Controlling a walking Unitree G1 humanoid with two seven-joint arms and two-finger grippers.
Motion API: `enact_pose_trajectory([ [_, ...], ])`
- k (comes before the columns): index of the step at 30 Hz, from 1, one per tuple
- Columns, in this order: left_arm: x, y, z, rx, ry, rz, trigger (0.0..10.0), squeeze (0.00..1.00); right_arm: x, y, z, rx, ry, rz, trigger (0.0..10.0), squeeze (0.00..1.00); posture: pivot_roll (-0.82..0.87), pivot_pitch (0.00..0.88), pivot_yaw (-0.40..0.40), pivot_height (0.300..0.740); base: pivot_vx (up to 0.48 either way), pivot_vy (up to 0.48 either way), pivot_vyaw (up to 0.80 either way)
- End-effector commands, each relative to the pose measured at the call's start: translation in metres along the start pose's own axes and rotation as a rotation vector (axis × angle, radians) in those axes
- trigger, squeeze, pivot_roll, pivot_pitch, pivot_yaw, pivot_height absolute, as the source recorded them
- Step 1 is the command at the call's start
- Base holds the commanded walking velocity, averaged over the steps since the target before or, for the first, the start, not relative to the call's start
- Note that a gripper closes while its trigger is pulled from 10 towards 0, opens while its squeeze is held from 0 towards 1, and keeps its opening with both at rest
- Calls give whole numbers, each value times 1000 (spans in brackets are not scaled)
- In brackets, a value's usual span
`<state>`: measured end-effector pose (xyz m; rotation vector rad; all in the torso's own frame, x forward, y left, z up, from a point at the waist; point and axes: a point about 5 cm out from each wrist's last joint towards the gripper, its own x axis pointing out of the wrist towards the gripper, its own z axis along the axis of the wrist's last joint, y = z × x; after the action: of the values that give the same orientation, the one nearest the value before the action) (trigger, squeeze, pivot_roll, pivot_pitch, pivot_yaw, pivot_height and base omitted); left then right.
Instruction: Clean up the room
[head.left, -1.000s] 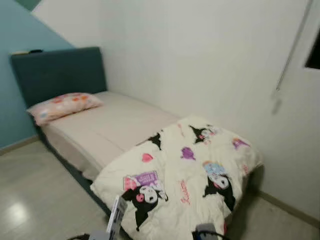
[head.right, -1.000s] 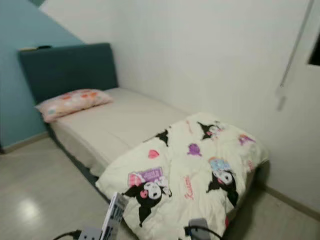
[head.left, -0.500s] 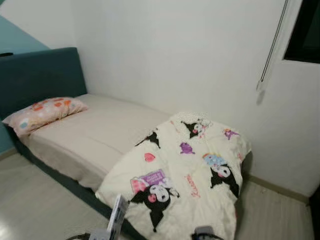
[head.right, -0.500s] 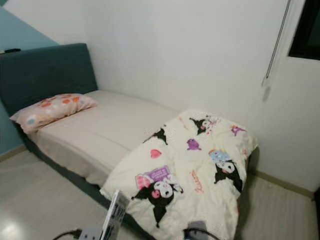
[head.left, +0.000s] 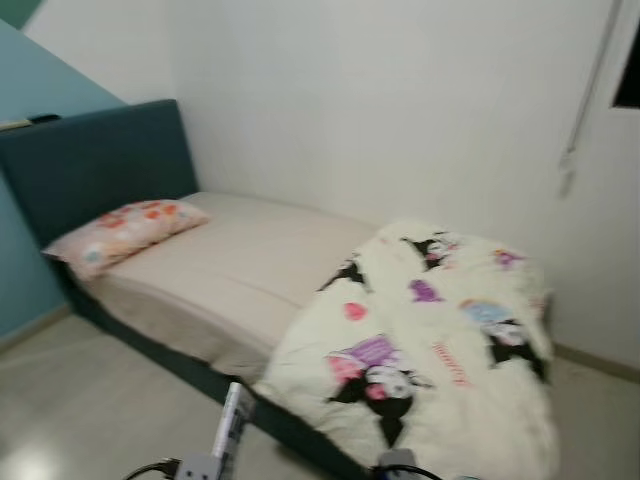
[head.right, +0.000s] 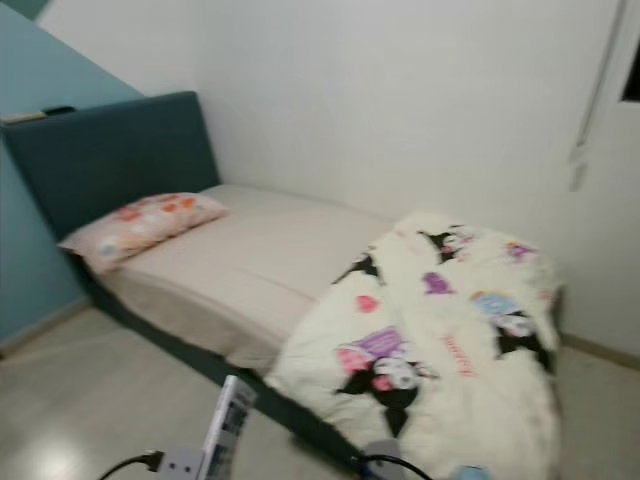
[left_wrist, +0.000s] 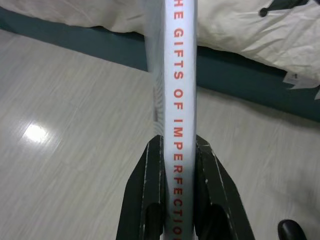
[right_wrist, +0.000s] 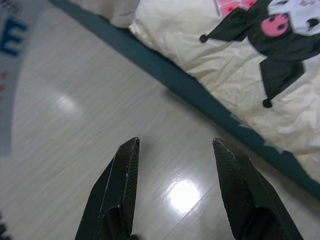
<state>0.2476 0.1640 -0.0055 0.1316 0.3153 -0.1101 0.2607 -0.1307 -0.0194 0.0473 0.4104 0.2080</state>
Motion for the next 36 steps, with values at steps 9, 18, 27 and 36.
enact_pose_trajectory([
  [9,-1,-1,0,41,-9,-20,10000,0,-1,3,-4,20,9,1,10000,0,28,103,15,740,0,-399,0],
  [18,0,-1,1,46,-9,-25,10000,0,-1,3,-4,21,10,-3,10000,0,29,94,20,740,0,-480,0],
  [27,0,1,1,39,-14,-3,10000,0,-1,3,-4,19,11,-1,10000,0,28,85,16,740,0,-151,0],
  [36,1,2,-1,37,7,17,10000,0,3,5,0,-4,19,16,10000,0,25,76,13,740,0,0,0],
])
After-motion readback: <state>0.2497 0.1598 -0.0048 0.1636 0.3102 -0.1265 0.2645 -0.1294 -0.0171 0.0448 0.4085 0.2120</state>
